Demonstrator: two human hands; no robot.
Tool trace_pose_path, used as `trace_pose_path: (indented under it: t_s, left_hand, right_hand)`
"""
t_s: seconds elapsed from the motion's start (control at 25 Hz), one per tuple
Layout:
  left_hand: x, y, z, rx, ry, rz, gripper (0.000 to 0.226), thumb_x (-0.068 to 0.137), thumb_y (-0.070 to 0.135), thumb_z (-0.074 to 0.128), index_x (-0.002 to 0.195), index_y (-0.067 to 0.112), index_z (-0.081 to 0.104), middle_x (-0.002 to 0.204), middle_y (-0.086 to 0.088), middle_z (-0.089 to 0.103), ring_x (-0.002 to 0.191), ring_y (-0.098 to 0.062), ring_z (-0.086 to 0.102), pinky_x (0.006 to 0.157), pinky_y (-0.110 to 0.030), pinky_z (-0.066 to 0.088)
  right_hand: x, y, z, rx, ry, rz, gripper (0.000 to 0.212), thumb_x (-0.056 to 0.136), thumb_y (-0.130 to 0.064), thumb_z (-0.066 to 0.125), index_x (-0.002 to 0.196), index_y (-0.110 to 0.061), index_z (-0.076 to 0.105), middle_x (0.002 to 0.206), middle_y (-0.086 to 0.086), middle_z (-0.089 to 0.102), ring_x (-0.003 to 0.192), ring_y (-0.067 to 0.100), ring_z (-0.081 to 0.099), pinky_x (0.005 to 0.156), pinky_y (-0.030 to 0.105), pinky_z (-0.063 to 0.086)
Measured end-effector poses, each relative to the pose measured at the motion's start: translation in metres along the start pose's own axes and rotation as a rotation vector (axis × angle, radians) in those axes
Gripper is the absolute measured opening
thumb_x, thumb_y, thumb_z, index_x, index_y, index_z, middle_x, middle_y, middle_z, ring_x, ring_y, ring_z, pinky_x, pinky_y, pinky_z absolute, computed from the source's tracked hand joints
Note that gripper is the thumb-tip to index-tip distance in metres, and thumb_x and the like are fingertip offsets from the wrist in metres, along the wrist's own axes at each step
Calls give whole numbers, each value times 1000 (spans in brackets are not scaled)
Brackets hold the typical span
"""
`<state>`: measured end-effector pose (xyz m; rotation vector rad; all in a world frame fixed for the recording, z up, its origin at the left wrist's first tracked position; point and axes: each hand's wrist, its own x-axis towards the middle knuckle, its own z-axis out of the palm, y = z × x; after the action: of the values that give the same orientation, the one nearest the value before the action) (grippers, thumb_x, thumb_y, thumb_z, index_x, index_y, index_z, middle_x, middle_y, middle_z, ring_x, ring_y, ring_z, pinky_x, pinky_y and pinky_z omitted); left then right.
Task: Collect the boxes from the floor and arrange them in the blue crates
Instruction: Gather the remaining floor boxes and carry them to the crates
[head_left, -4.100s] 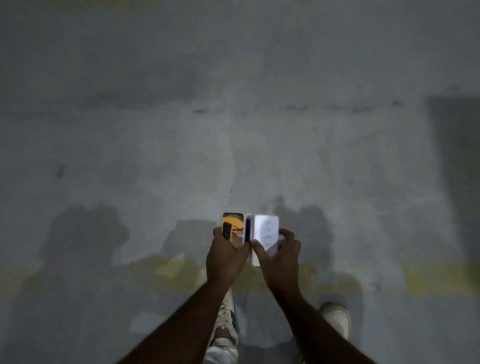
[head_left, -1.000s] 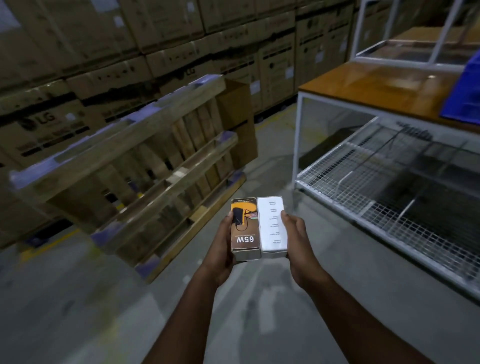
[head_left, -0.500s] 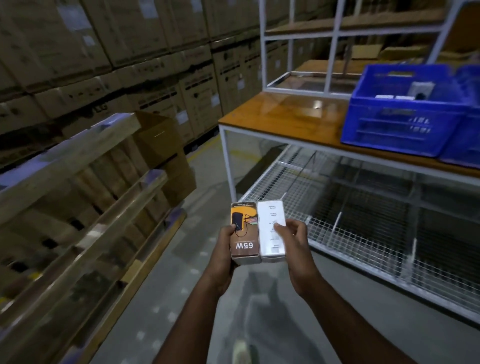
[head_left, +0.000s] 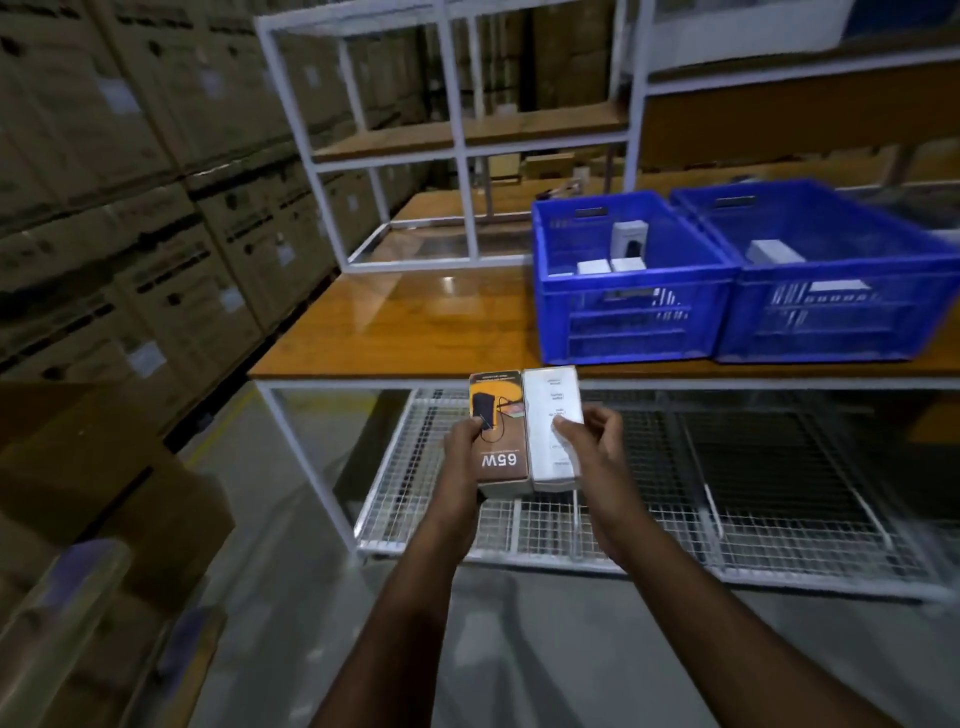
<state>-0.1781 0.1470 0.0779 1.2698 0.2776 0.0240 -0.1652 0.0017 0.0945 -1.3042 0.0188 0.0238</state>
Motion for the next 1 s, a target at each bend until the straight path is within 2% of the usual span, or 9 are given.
trace_pose_path:
  t_s: [0.12, 0.32, 0.44, 0.52, 0.6, 0.68, 0.76, 0.88, 1.0]
  left_hand:
    - [45, 12, 18, 36, -95, 11, 45, 104, 40, 39, 125, 7, 59, 104, -12, 74, 86, -20, 70, 70, -30, 53]
    - [119, 21, 59, 165, -175, 67, 63, 87, 59, 56, 132, 15, 56, 123, -15, 69, 107, -29, 70, 77, -33, 56]
    - [177, 33, 93, 283, -161, 166, 69, 75, 76, 63, 128, 32, 60, 136, -8, 57, 115, -23, 66, 91, -41, 57]
    - [213, 42, 122, 351, -120, 262, 60, 69, 83, 62, 116, 46, 64, 136, -2, 50, 123, -21, 59, 102, -47, 51]
    - [245, 56, 158, 373, -97, 324, 45, 70, 80, 62, 106, 53, 65, 131, 4, 46, 125, -20, 56, 104, -46, 50]
    - [275, 70, 192, 396, -90, 359, 40, 73, 74, 62, 103, 48, 66, 127, 3, 46, 120, -19, 58, 102, -46, 51]
    - [303, 82, 224, 423, -90, 360, 51, 72, 73, 63, 108, 38, 68, 126, -4, 50, 114, -20, 63, 99, -46, 54]
    - [339, 89, 256, 449, -62, 321, 73, 65, 81, 68, 119, 31, 64, 124, -1, 61, 109, -16, 66, 96, -43, 54]
    - [362, 88, 274, 408, -86, 226, 81, 69, 68, 77, 128, 17, 54, 117, 1, 69, 100, -12, 71, 92, -41, 58]
  right_hand:
    - [35, -8, -4, 13, 76, -32, 33, 96, -16, 60, 123, -13, 41, 111, 3, 63, 93, 13, 65, 74, 28, 55]
    - [113, -21, -25, 12, 173, -126, 32, 94, -15, 61, 120, -14, 43, 117, 3, 60, 97, 11, 63, 68, 16, 53]
    - [172, -30, -42, 17, 188, -203, 34, 90, -20, 68, 114, -21, 44, 124, 7, 58, 105, 15, 62, 83, 27, 54]
    - [212, -43, -57, -17, 192, -241, 38, 87, -26, 69, 114, -25, 43, 126, 2, 56, 113, 17, 59, 92, 34, 52]
    - [254, -61, -75, -38, 184, -290, 40, 87, -28, 69, 116, -25, 41, 126, 0, 55, 115, 16, 58, 91, 31, 51]
    - [291, -80, -94, -70, 177, -331, 43, 82, -38, 68, 115, -30, 41, 130, 2, 51, 115, 14, 57, 85, 27, 53]
    - [330, -97, -115, -139, 191, -353, 39, 83, -41, 68, 113, -34, 43, 132, 3, 45, 116, 14, 55, 84, 27, 52]
    - [382, -118, -143, -234, 175, -329, 39, 86, -45, 67, 117, -33, 46, 134, 4, 45, 116, 14, 54, 90, 30, 51]
    - [415, -129, -157, -309, 129, -283, 45, 84, -52, 65, 121, -31, 49, 134, 4, 45, 114, 15, 54, 87, 31, 52]
